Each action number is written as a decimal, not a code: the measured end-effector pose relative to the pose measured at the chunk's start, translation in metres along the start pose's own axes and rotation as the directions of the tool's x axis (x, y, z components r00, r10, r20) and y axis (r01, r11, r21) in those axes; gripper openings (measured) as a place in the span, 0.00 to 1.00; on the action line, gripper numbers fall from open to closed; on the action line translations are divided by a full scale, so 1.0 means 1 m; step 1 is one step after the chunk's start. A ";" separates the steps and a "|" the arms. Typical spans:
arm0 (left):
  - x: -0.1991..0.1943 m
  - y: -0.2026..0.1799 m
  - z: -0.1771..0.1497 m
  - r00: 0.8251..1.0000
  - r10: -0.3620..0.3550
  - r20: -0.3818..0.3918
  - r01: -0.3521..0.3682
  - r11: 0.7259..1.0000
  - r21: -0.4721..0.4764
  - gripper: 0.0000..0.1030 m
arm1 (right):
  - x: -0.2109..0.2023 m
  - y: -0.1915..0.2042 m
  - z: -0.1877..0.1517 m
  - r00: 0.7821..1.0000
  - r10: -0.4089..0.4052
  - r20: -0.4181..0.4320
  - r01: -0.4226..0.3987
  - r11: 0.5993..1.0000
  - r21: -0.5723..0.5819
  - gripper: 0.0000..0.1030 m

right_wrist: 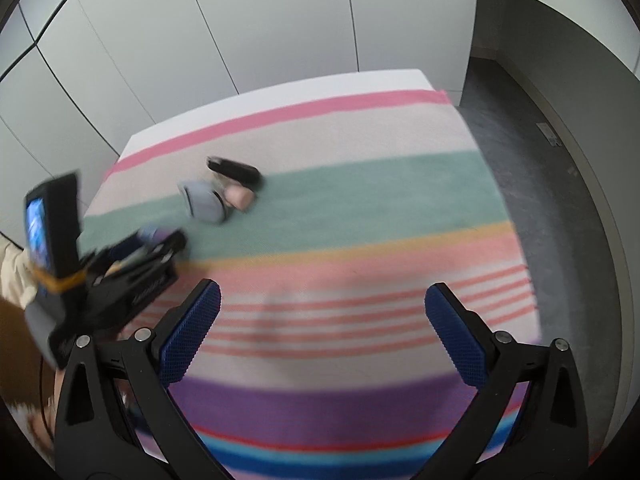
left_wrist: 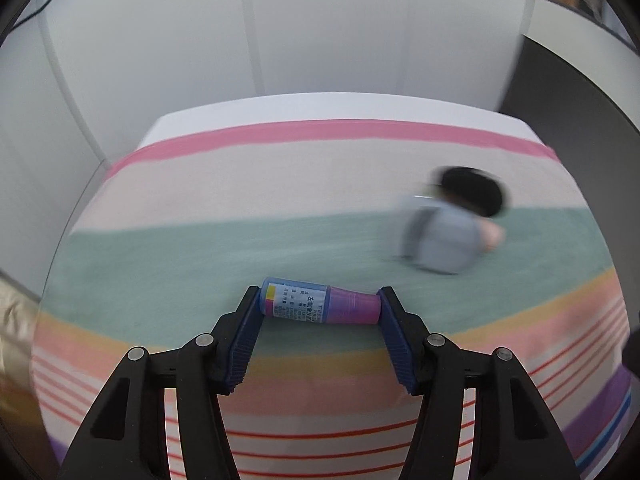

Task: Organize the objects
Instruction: 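Grasp the purple lipstick tube with the left tool while the right tool grasps the white case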

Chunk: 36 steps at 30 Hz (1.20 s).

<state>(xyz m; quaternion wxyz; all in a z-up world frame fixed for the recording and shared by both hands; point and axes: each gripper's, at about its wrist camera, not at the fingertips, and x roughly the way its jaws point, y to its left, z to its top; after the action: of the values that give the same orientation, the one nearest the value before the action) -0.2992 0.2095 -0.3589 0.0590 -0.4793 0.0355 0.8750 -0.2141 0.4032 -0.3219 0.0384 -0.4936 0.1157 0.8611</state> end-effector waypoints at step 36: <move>-0.050 0.084 0.017 0.995 0.079 0.060 -0.074 0.993 -0.095 0.57 | 0.047 0.113 0.039 0.986 -0.152 0.068 0.159 0.983 -0.097 0.58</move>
<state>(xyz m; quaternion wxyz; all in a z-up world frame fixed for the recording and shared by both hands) -0.2985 0.1252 -0.3068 0.0041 -0.4516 0.0111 0.8921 -0.2907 0.3005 -0.3248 0.0837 -0.4764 0.0313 0.8747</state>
